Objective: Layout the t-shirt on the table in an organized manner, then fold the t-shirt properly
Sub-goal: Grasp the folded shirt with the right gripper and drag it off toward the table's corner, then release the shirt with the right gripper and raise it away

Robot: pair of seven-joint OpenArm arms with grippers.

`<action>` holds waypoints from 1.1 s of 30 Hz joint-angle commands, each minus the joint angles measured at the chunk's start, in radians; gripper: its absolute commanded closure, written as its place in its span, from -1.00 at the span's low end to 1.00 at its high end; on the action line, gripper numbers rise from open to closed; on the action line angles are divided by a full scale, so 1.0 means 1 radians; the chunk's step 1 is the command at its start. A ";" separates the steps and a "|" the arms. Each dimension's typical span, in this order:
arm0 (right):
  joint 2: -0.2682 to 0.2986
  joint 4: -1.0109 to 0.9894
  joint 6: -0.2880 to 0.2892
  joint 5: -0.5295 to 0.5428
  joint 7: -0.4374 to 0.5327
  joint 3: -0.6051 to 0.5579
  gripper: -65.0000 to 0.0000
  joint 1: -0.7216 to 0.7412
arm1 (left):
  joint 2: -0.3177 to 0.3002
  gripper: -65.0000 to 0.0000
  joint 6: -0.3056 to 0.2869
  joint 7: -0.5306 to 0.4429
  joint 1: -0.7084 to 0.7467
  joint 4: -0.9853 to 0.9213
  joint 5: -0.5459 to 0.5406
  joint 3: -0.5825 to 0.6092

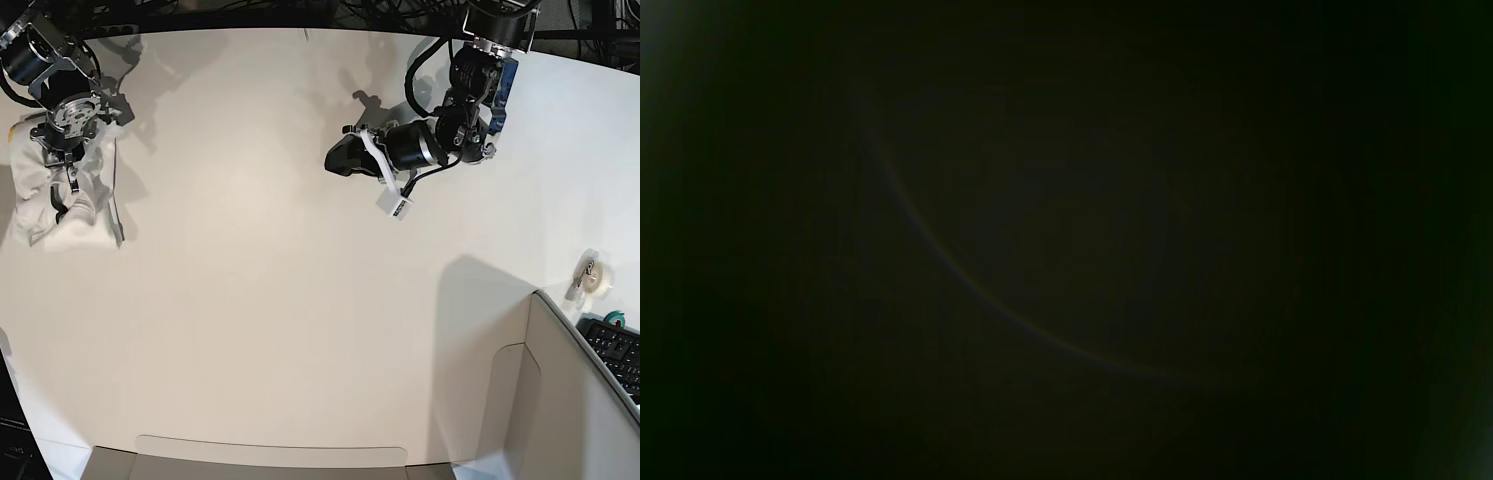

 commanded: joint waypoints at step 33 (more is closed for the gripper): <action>0.178 0.053 0.017 -0.022 -0.052 0.063 1.00 -0.013 | 0.014 1.00 -0.008 -0.017 -0.011 0.017 -0.020 -0.002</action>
